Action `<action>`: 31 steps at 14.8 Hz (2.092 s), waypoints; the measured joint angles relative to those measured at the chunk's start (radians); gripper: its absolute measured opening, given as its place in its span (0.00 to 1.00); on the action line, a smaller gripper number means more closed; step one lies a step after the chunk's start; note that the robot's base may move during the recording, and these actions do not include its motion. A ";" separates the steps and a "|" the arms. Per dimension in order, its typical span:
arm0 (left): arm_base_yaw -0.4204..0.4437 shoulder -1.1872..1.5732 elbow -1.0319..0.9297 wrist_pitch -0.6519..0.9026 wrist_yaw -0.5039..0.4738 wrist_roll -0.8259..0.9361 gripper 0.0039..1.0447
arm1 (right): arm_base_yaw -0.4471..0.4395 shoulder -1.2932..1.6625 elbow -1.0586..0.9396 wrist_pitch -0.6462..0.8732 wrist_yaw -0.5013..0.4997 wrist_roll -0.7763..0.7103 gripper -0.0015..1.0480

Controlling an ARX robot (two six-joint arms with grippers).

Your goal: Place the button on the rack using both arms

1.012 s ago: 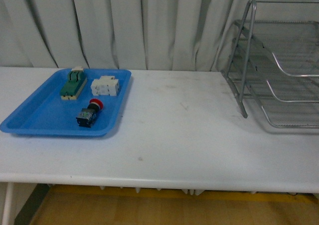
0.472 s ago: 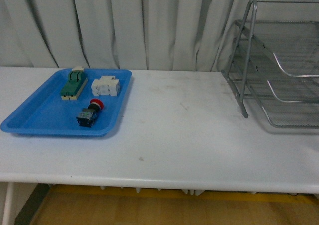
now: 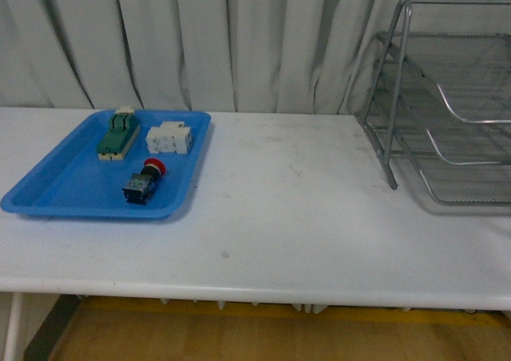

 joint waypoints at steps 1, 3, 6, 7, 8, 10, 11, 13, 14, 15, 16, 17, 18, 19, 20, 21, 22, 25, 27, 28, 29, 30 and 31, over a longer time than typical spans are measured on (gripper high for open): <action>0.000 0.000 0.000 0.000 0.000 0.000 0.94 | -0.002 0.000 -0.020 0.034 0.000 0.065 0.04; 0.000 0.000 0.000 0.000 0.000 0.000 0.94 | -0.018 0.000 -0.091 0.140 -0.003 0.098 0.03; 0.000 0.000 0.000 0.000 0.000 0.000 0.94 | -0.043 -0.039 -0.278 0.269 -0.002 0.115 0.03; 0.000 0.000 0.000 0.000 0.000 0.000 0.94 | -0.054 -0.051 -0.327 0.278 -0.002 0.121 0.03; 0.000 0.000 0.000 0.000 0.000 0.000 0.94 | -0.066 -0.063 -0.371 0.285 -0.007 0.130 0.03; 0.000 0.000 0.000 0.000 0.000 0.000 0.94 | -0.086 -0.087 -0.445 0.299 -0.019 0.133 0.02; 0.000 0.000 0.000 0.000 0.000 0.000 0.94 | -0.098 -0.095 -0.473 0.302 -0.030 0.132 0.02; 0.000 0.000 0.000 0.000 0.000 0.000 0.94 | -0.118 -0.111 -0.510 0.304 -0.045 0.117 0.08; 0.000 0.000 0.000 0.000 0.000 0.000 0.94 | -0.122 -0.117 -0.522 0.293 -0.042 0.089 0.24; 0.000 0.000 0.000 0.000 0.000 0.000 0.94 | -0.127 -0.123 -0.533 0.286 -0.035 0.077 0.33; 0.000 0.000 0.000 0.000 0.000 0.000 0.94 | -0.141 -0.149 -0.558 0.272 -0.027 0.059 0.47; 0.000 0.000 0.000 0.000 0.000 0.000 0.94 | -0.146 -0.172 -0.580 0.262 -0.015 0.047 0.60; 0.000 0.000 0.000 0.000 0.000 0.000 0.94 | -0.150 -0.195 -0.605 0.256 -0.014 0.037 0.70; 0.000 0.000 0.000 0.000 0.000 0.000 0.94 | -0.150 -0.227 -0.631 0.255 -0.017 0.031 0.81; 0.000 0.000 0.000 0.000 0.000 0.000 0.94 | -0.150 -0.268 -0.660 0.257 -0.025 0.022 0.91; 0.000 0.000 0.000 0.000 0.000 0.000 0.94 | -0.150 -0.312 -0.694 0.259 -0.031 0.014 0.95; 0.000 0.000 0.000 0.000 0.000 0.000 0.94 | -0.151 -0.344 -0.727 0.259 -0.041 0.009 0.93; 0.000 0.000 0.000 0.000 0.000 0.000 0.94 | -0.183 -0.517 -0.855 0.253 -0.103 -0.014 0.94; 0.000 0.000 0.000 0.000 0.000 0.000 0.94 | -0.181 -0.850 -0.927 0.105 -0.132 -0.277 0.81; 0.000 0.000 0.000 0.000 0.000 0.000 0.94 | -0.108 -1.143 -1.010 -0.016 -0.096 -0.606 0.65; 0.000 0.000 0.000 0.000 0.000 0.000 0.94 | -0.055 -1.305 -1.063 -0.124 -0.044 -0.831 0.55; 0.000 0.000 0.000 0.000 0.000 0.000 0.94 | 0.035 -1.536 -1.108 -0.325 0.049 -1.073 0.37; 0.000 0.000 0.000 0.000 0.000 0.000 0.94 | 0.103 -1.746 -1.108 -0.443 0.117 -1.175 0.20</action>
